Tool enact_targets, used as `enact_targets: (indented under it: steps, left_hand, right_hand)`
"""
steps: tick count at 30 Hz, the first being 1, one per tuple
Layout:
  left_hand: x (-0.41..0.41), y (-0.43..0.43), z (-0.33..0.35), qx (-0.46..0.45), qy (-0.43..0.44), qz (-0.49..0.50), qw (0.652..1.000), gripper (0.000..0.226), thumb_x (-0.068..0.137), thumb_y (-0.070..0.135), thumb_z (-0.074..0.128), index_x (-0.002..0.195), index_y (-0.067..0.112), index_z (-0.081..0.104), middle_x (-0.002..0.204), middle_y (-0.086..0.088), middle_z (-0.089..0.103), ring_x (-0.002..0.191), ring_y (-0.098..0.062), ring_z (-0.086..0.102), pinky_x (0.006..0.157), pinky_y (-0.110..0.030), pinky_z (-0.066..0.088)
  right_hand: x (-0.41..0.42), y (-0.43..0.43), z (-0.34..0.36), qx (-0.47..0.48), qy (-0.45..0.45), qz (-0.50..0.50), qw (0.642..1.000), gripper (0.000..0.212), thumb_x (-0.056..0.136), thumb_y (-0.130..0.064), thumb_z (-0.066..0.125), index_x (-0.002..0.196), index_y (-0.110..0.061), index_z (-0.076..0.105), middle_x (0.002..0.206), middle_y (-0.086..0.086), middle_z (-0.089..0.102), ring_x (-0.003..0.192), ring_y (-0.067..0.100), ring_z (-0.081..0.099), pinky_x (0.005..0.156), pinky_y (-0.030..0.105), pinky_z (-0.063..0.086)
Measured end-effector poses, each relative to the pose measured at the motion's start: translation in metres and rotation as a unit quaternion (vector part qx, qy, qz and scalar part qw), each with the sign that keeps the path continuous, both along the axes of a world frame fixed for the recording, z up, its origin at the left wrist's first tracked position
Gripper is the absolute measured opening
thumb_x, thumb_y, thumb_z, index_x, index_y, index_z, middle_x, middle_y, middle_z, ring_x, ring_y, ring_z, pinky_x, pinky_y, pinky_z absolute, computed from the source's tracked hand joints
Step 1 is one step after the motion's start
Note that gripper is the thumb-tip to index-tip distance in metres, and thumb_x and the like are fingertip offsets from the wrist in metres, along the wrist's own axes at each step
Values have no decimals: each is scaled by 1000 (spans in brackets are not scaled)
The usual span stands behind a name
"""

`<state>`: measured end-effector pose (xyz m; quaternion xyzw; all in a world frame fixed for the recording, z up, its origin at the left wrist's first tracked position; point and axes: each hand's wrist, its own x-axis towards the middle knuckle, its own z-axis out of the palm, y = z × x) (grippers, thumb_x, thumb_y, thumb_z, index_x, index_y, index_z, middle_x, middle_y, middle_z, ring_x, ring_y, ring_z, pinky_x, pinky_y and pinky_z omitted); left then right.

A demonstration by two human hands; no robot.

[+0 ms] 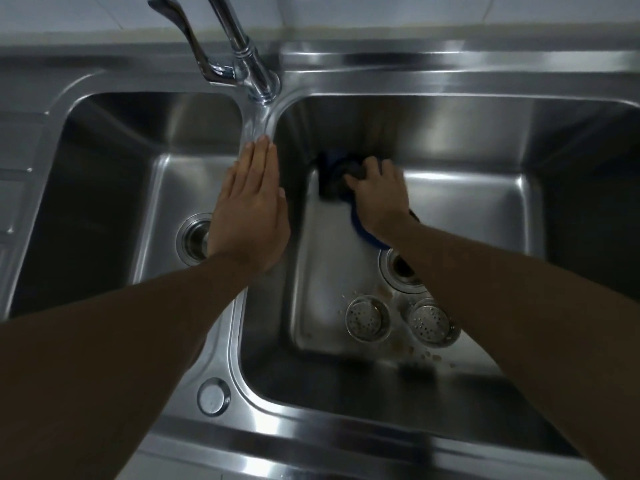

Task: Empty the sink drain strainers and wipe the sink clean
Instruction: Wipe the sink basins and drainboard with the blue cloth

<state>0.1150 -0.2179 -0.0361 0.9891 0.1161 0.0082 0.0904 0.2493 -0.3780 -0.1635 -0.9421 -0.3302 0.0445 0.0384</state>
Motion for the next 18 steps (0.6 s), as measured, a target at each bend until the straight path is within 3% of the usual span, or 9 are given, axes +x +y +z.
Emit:
enact_targets:
  steps: [2, 4, 6, 8, 10, 12, 15, 18]
  left_hand:
    - [0, 1, -2, 5, -2, -2, 1000, 60, 103, 19, 32, 158, 4, 13, 166, -10, 10, 154, -23, 5, 125, -41, 10]
    - [0, 1, -3, 7, -2, -2, 1000, 60, 102, 19, 31, 157, 4, 13, 166, -10, 11, 154, -24, 6, 125, -42, 11]
    - [1, 1, -2, 10, 1, 1, 1000, 60, 102, 19, 31, 157, 4, 13, 166, -10, 10, 154, -24, 5, 125, -42, 11]
    - [1, 1, -2, 14, 3, 1, 1000, 60, 102, 18, 31, 157, 3, 13, 166, -10, 10, 154, -24, 5, 125, -43, 11]
    - [1, 1, -2, 12, 6, 0, 1000, 60, 102, 17, 31, 158, 4, 11, 167, -10, 8, 155, -23, 3, 125, -42, 10]
    - [1, 1, -2, 11, 7, 4, 1000, 61, 102, 17, 31, 158, 4, 11, 167, -9, 7, 155, -22, 2, 125, -41, 9]
    - [1, 0, -1, 10, 8, 1, 1000, 60, 103, 18, 30, 158, 4, 10, 167, -9, 6, 155, -22, 1, 125, -41, 8]
    - [0, 0, 0, 11, 9, 2, 1000, 60, 104, 18, 30, 158, 4, 10, 167, -9, 5, 155, -22, 1, 125, -42, 9]
  right_hand:
    - [-2, -5, -4, -4, 16, -45, 999, 47, 93, -28, 57, 139, -34, 52, 142, 12, 40, 118, 39, 41, 96, 45, 34]
    - [-20, -5, -6, 32, 58, 3, 998, 47, 90, -32, 60, 137, -37, 56, 143, 10, 43, 121, 38, 41, 99, 44, 37]
    - [-46, -10, -10, 43, 91, 156, 983, 45, 86, -36, 63, 131, -40, 61, 142, 7, 49, 121, 36, 45, 97, 43, 38]
    - [-62, -24, -15, 15, 118, 318, 941, 45, 84, -39, 66, 130, -40, 63, 141, 5, 52, 122, 31, 47, 94, 42, 37]
    - [-55, -35, -14, -1, 116, 377, 919, 47, 83, -38, 69, 130, -39, 64, 140, 4, 53, 122, 30, 49, 94, 41, 39]
    - [-40, -41, -12, 12, 89, 326, 941, 47, 81, -33, 73, 128, -37, 66, 139, 8, 55, 119, 33, 51, 93, 43, 41]
    - [-29, -49, -1, 34, 92, 173, 980, 46, 84, -24, 71, 129, -32, 65, 138, 12, 53, 118, 40, 50, 95, 48, 40]
    - [-47, -57, 0, 12, 96, 221, 970, 46, 87, -25, 68, 131, -38, 62, 143, 7, 49, 124, 37, 45, 99, 48, 38]
